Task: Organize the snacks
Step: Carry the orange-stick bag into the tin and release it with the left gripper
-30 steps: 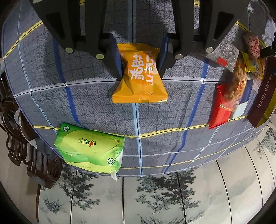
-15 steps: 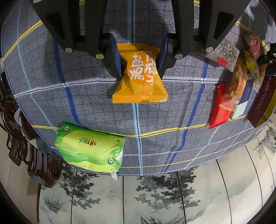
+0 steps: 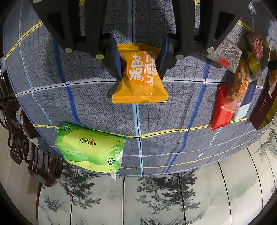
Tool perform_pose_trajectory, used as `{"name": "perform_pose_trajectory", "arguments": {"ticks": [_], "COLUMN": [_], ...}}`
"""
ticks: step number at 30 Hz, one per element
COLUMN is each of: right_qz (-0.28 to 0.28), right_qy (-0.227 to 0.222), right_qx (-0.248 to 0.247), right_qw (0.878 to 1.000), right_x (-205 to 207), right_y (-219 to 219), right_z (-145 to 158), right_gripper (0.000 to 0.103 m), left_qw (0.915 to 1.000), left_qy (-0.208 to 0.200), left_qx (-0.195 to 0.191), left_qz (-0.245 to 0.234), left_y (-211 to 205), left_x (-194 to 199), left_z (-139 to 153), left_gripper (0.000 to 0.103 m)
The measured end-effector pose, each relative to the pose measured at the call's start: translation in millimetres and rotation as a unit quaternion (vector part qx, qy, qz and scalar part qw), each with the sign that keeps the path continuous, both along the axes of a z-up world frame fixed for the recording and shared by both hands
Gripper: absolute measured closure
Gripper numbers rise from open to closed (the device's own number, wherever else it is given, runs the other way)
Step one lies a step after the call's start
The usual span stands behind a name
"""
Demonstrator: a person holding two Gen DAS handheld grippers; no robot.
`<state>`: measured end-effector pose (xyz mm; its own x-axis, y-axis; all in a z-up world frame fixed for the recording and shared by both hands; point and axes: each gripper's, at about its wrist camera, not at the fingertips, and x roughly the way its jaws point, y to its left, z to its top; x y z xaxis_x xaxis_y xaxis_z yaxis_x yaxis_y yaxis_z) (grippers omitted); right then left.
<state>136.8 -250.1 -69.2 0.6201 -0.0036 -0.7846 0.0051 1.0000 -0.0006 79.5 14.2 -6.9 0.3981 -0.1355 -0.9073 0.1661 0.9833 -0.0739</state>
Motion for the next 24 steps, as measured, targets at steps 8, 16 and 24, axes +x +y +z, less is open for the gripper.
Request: {"name": "perform_pose_trajectory", "arguments": {"ticks": [8,16,24], "right_qz": [0.002,0.001,-0.002], "right_qy": [-0.002,0.005,0.016], "right_qx": [-0.003,-0.007,-0.011], "right_qw": [1.0,1.0,1.0], "right_x": [-2,-1,4], "right_y": [1,2,2], "right_z": [-1,0,1], "right_gripper": [0.062,0.062,0.062], "left_qw": [0.9989,0.9931,0.9858], "left_qy": [-0.039,-0.044,-0.017], "left_qx": [0.006,0.045,0.08], "left_qz": [0.025,0.098,0.147], "left_y": [28,101,158], "left_x": [-3,1,3], "left_z": [39,50,33], "left_gripper": [0.07,0.07,0.07]}}
